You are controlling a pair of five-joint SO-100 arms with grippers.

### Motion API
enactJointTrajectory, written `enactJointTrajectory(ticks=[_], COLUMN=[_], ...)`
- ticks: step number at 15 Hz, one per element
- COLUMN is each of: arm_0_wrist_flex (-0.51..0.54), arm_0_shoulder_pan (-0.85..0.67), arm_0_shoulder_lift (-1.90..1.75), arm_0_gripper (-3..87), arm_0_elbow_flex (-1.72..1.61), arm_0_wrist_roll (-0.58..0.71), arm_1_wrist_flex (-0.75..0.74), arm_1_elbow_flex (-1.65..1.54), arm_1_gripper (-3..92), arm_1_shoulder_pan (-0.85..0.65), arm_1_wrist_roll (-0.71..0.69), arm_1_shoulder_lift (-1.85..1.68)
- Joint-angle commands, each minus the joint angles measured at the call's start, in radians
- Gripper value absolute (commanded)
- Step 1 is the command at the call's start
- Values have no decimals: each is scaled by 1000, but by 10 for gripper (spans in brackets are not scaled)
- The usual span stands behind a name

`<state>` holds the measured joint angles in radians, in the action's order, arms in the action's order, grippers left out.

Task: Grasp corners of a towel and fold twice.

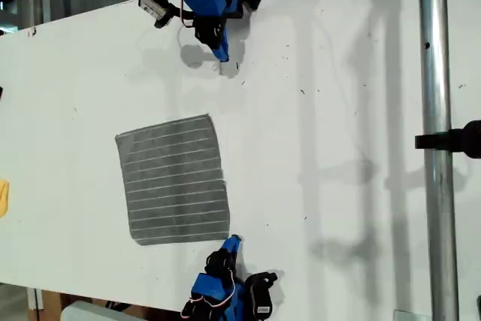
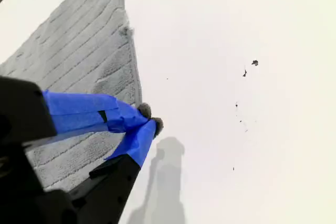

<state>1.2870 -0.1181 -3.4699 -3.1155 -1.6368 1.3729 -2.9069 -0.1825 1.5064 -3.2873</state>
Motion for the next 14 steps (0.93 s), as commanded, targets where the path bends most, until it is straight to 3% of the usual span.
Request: enactJointTrajectory(ticks=[1,11,14], arm_0_wrist_flex=[5,2,55], arm_0_shoulder_pan=[0,5,2], arm_0_shoulder_lift=[-6,-6,-3], arm_0_gripper=[-27,-28,-29], arm_0_elbow_flex=[-5,-5,78], arm_0_wrist_roll=[-17,-31,-83], arm_1_wrist_flex=[12,15,-14], arm_1_elbow_flex=[34,48,207], arm_1_gripper=[-3,-3,-3], arm_1_shoulder_pan=[2,11,37], arm_1_wrist_roll=[-11,-11,-54], arm_1_shoulder_lift=[3,3,87])
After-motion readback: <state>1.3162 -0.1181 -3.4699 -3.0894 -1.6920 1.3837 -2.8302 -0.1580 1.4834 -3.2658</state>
